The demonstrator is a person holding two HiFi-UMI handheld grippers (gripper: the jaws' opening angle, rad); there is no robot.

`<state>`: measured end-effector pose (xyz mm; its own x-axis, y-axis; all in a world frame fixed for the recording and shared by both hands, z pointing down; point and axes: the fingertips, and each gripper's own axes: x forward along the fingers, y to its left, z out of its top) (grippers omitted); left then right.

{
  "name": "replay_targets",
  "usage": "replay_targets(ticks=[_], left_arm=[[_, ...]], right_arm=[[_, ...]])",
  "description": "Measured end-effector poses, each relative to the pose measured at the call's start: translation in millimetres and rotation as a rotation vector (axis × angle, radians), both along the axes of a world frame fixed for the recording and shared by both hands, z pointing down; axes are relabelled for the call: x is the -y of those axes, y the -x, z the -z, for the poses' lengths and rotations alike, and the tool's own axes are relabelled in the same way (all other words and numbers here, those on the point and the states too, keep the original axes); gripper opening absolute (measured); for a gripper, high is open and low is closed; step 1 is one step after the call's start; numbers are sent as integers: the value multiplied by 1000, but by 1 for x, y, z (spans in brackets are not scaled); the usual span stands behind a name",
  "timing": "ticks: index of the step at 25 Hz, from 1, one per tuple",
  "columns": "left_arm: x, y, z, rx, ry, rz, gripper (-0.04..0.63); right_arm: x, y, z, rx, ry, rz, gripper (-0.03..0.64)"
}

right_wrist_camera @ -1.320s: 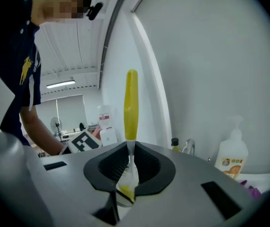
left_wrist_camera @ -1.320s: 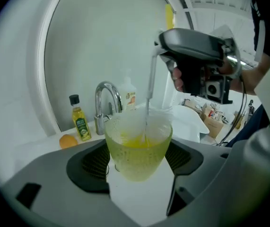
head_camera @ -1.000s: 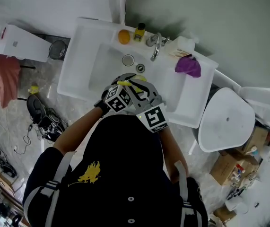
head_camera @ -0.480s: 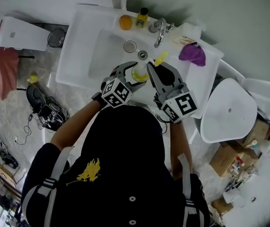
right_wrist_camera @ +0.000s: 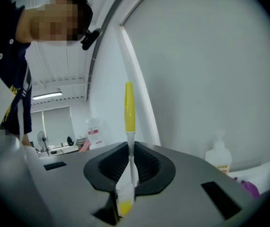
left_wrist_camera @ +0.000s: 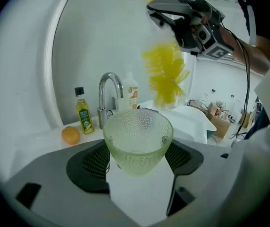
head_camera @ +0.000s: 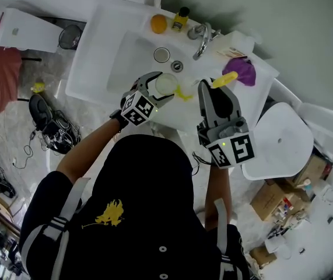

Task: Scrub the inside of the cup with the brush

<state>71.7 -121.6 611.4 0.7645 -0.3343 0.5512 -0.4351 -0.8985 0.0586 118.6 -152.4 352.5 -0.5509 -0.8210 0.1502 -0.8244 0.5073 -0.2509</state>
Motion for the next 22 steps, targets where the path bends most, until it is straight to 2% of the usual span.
replay_targets(ticks=[1,4,5,7,11,14,16,18,22], left_arm=[[5,3,-7,-8,21,22,375],[21,7,-38,-23,66,68,376],[26,7,-50,-22,81,83,374],[36,8,-77,-12,125,112,374],[49,-5,-133,4,188,95,376],[43,-14,-171,1,192,51,375],[38,-13,-194,35,197,7,374],[39,-12,-212,71,190,-26,375],[53,-6,-232,98,169,-15,375]], right_arm=[[3,-7,-17,16,48,-41,58],[4,-27,-93,143,265,-195,58],[3,-32,-122,150,329,-230,58],[2,-38,-177,91,417,-260,58],[22,-46,-270,-5,521,-288,58],[29,-43,-339,21,629,-315,58],[34,-36,-381,14,700,-314,58],[42,-33,-408,-30,718,-309,58],[55,-36,-431,-77,715,-340,58]])
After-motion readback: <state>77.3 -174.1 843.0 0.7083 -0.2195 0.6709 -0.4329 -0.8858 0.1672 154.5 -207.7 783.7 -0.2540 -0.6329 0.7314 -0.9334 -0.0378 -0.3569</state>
